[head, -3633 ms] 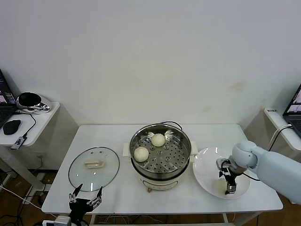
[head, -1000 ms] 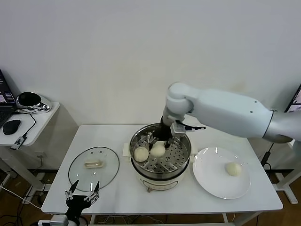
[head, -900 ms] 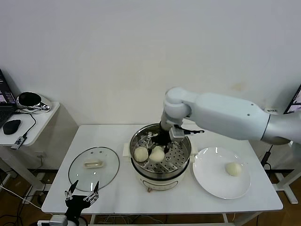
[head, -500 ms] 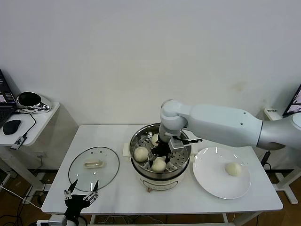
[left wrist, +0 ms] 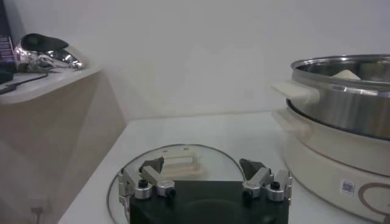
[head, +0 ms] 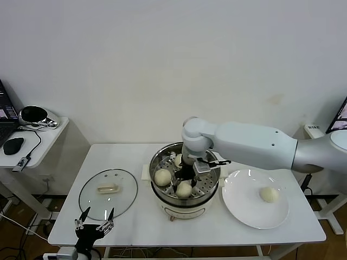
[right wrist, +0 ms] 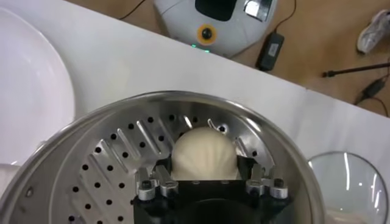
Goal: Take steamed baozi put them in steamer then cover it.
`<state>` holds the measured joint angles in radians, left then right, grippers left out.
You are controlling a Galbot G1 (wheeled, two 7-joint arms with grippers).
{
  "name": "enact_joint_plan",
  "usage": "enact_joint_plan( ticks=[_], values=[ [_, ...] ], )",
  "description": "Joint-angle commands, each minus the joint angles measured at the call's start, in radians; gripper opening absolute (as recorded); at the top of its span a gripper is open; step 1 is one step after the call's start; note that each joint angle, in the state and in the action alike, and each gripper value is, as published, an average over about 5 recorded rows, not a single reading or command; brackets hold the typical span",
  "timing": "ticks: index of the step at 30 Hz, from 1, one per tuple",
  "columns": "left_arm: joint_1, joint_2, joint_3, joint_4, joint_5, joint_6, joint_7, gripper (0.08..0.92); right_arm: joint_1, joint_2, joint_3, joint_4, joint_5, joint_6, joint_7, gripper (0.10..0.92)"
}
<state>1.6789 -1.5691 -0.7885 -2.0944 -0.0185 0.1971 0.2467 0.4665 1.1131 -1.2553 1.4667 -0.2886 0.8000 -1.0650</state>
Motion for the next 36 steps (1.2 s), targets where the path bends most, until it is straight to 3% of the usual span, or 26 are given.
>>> enact_joint_plan(
  ticks=[1, 6, 13, 16, 20, 26, 30, 36],
  values=[
    [-0.002, 0.001, 0.001, 0.003, 0.001, 0.000, 0.001, 0.823, 0.024, -0.019, 0.001, 0.037, 0.021, -0.120, 0.023, 0.778],
    [-0.001, 0.005, 0.006, 0.000, 0.002, 0.001, 0.004, 0.823, 0.103, -0.078, 0.020, 0.046, 0.195, -0.281, -0.008, 0.821],
    [0.000, 0.019, 0.007, -0.014, 0.002, 0.000, 0.007, 0.823, 0.292, -0.267, -0.067, 0.036, 0.576, -0.665, -0.028, 0.823],
    [-0.001, 0.025, 0.008, -0.030, 0.001, -0.001, 0.008, 0.823, 0.334, -0.368, -0.101, 0.042, 0.641, -0.831, -0.054, 0.823],
    [-0.006, 0.035, 0.014, -0.041, 0.001, 0.009, 0.015, 0.823, 0.322, -0.509, -0.076, 0.062, 0.639, -1.092, -0.099, 0.823],
    [0.002, 0.050, 0.024, -0.031, 0.017, 0.029, 0.015, 0.823, 0.226, -0.639, -0.032, 0.082, 0.559, -1.261, -0.115, 0.823],
    [0.014, 0.051, 0.027, -0.034, 0.020, 0.036, 0.015, 0.823, 0.060, -0.674, 0.073, 0.056, 0.467, -1.266, -0.128, 0.823],
    [0.028, 0.042, 0.023, -0.036, 0.021, 0.041, 0.013, 0.823, -0.237, -0.669, 0.320, -0.046, 0.321, -1.154, -0.151, 0.823]
  ],
)
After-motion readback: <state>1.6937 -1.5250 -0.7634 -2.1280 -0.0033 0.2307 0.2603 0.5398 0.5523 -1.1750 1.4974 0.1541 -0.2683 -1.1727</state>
